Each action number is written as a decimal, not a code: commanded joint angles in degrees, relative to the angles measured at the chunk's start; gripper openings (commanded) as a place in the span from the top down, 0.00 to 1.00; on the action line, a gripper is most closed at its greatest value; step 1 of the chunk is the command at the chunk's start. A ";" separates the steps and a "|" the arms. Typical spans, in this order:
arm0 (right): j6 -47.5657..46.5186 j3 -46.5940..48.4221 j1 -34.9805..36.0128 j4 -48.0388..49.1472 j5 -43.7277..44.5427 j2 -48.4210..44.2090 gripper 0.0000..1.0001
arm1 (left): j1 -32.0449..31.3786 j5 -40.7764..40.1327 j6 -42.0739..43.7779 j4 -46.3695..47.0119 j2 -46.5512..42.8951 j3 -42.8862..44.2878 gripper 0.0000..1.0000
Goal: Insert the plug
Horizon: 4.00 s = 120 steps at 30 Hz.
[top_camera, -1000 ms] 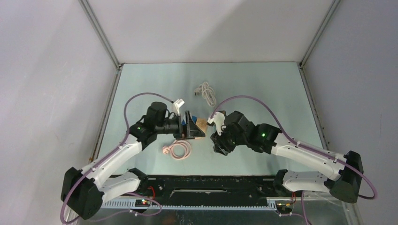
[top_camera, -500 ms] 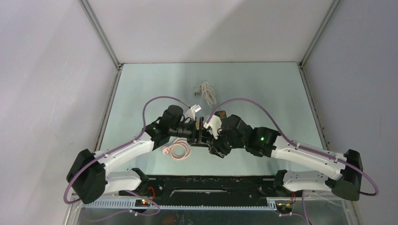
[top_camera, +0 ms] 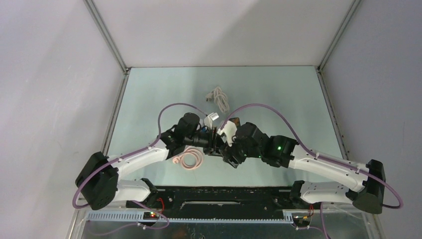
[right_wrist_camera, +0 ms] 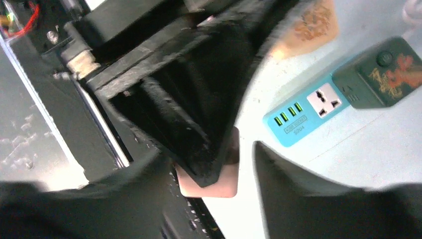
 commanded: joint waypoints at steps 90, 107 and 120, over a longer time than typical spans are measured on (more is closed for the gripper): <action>24.03 1.09 -24.55 -10.18 -6.87 -5.21 1.00 | 5.03 -73.48 44.43 -53.07 -28.04 11.74 0.00; 19.46 19.49 -30.08 -20.25 -6.73 24.45 1.00 | 8.73 -81.07 41.60 -50.16 -25.40 8.17 0.00; 18.45 26.45 -28.96 -22.95 -7.31 36.08 1.00 | 8.76 -80.20 43.20 -47.44 -30.04 7.03 0.00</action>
